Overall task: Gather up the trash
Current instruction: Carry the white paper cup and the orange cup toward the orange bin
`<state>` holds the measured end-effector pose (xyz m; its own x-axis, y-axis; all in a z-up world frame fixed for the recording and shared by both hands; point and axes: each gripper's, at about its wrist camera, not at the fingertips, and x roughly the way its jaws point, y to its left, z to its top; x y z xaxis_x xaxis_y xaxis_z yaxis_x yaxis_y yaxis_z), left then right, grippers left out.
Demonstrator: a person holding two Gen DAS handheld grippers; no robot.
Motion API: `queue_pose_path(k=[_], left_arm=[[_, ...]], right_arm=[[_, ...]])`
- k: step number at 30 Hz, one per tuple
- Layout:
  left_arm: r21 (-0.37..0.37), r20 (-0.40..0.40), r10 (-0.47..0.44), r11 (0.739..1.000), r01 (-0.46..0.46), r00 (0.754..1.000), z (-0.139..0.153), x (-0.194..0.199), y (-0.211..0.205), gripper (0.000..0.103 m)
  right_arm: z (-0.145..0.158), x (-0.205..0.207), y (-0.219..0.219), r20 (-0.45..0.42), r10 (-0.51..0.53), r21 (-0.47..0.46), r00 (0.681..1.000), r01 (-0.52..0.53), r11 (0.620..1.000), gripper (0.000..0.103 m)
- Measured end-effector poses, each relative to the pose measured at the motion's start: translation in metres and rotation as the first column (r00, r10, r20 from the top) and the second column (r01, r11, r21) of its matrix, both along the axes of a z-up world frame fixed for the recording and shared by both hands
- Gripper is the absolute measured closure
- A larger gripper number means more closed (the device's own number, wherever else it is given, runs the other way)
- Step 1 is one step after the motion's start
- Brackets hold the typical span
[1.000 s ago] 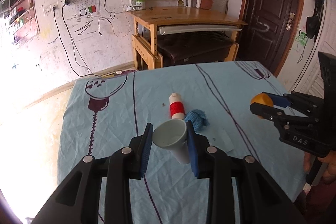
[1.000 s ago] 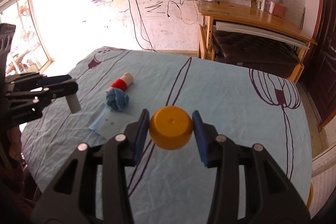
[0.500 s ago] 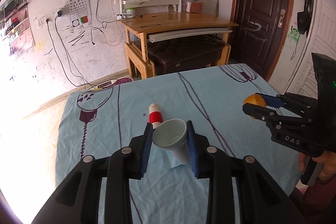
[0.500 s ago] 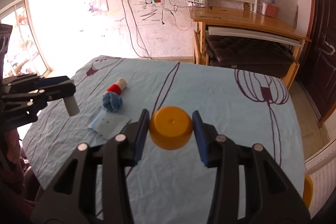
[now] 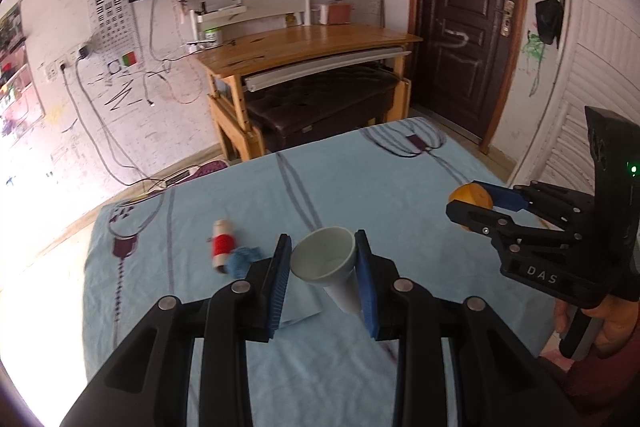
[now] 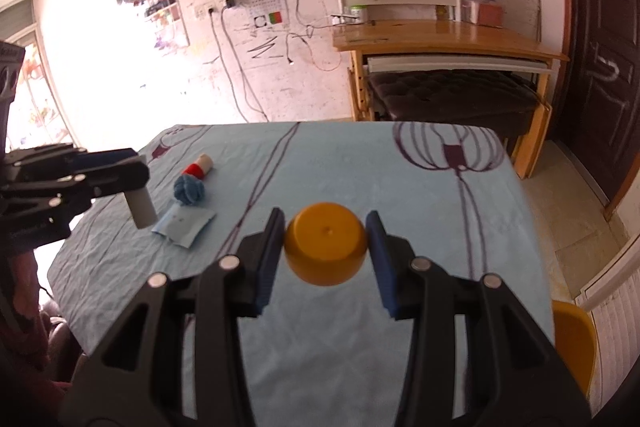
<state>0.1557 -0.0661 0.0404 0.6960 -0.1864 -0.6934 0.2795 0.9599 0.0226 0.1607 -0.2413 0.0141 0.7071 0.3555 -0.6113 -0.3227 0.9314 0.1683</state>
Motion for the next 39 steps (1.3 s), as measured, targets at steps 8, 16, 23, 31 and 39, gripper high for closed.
queue_pose_path(k=[8,16,23,31,39], left_arm=[[0.013,-0.018,-0.094,0.995,0.094,0.995,-0.008,-0.001,-0.059,0.076],[0.029,-0.051,-0.162,0.986,0.164,0.985,-0.023,0.003,-0.111,0.076],[0.063,-0.070,-0.200,0.977,0.204,0.977,-0.032,0.004,-0.146,0.076],[0.099,-0.088,-0.223,0.968,0.232,0.971,-0.038,0.012,-0.176,0.076],[0.137,-0.103,-0.257,0.953,0.269,0.961,-0.044,0.013,-0.212,0.076]], right_arm=[[-0.006,-0.012,-0.047,0.001,-0.073,0.034,0.997,0.073,0.997,0.063],[-0.009,-0.021,-0.095,0.006,-0.147,0.040,0.989,0.146,0.988,0.063],[-0.020,-0.023,-0.128,-0.005,-0.192,0.054,0.981,0.192,0.980,0.063],[-0.034,-0.030,-0.162,-0.020,-0.239,0.074,0.971,0.240,0.968,0.063],[-0.049,-0.034,-0.196,-0.042,-0.278,0.115,0.960,0.281,0.953,0.063]])
